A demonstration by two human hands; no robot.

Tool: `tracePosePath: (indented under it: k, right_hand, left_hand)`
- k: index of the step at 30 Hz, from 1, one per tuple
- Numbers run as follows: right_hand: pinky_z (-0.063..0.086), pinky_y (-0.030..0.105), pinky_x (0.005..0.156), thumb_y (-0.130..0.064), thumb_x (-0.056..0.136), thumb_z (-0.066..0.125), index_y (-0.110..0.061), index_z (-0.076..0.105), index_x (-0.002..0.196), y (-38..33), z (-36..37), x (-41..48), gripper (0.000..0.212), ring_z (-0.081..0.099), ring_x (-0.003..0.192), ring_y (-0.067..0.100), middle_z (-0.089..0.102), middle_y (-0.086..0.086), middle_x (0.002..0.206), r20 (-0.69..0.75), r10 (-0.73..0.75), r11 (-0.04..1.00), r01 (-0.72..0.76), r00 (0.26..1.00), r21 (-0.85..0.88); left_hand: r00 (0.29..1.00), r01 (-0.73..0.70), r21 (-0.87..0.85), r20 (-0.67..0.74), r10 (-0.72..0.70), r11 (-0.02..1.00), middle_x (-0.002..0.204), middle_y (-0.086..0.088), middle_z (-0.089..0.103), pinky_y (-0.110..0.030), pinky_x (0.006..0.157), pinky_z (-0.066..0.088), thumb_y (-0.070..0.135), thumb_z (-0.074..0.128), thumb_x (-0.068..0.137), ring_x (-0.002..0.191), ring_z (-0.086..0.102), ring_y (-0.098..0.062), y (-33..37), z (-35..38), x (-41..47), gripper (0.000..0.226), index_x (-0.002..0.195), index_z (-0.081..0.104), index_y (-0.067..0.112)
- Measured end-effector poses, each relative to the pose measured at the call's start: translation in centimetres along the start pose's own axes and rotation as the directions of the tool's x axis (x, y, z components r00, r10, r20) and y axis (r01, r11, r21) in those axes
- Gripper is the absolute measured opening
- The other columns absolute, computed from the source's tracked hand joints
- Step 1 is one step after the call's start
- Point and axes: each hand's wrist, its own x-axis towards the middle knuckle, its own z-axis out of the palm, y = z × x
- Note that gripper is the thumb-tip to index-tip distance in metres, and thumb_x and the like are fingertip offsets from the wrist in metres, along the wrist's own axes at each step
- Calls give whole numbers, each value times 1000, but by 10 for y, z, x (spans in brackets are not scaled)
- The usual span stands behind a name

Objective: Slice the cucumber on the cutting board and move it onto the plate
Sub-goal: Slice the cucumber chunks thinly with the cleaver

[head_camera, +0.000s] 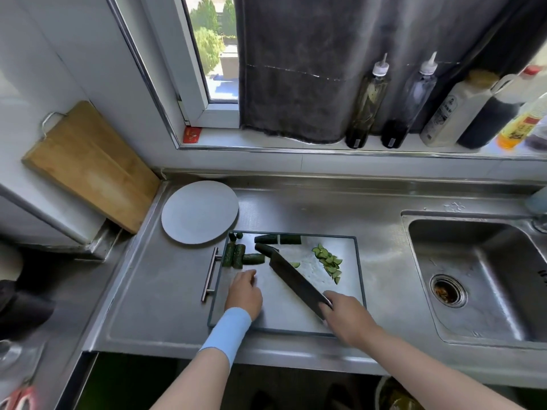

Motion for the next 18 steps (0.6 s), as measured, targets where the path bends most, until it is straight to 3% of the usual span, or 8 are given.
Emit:
tracePosePath:
  k: [5,8,12,15,18]
  right_hand:
    - [34,28,53,-33,101,45,-30,48,82,25,-22,4,19,54,74,23,59,-5,76,-37,30,999,-31,999,-31]
    - [34,33,57,-33,101,44,-30,48,86,32,-33,7,16,52,77,26,63,4,84,-69,63,996,-66,996,-52]
    - [33,29,52,-31,101,44,-27,49,78,37,-43,11,23,54,74,23,56,-6,73,-66,89,996,-88,994,15]
    - [38,31,54,-33,100,46,-27,55,79,39,-47,12,24,56,71,17,59,-5,73,-50,74,995,-71,996,71]
    - [45,34,61,-34,99,46,-25,60,83,38,-50,12,23,60,72,19,64,-3,76,-65,72,989,-63,995,131]
  left_hand:
    - [995,-91,47,53,89,995,142,0,45,-33,112,28,13,40,99,132,36,-19,24,21,-1,41,140,46,18]
    - [987,-129,72,103,121,989,142,3,44,-31,112,26,6,41,94,133,32,-16,34,30,-2,49,141,44,21]
    - [985,-159,115,84,150,981,140,6,45,-33,111,33,8,43,95,130,37,-15,42,35,3,49,141,44,25]
    - [983,-183,152,26,182,971,141,5,43,-36,110,35,14,42,99,131,38,-18,46,36,13,43,141,44,26]
    - [983,-176,187,80,164,966,151,2,32,-37,116,26,11,40,98,141,23,-20,54,44,16,49,146,36,21]
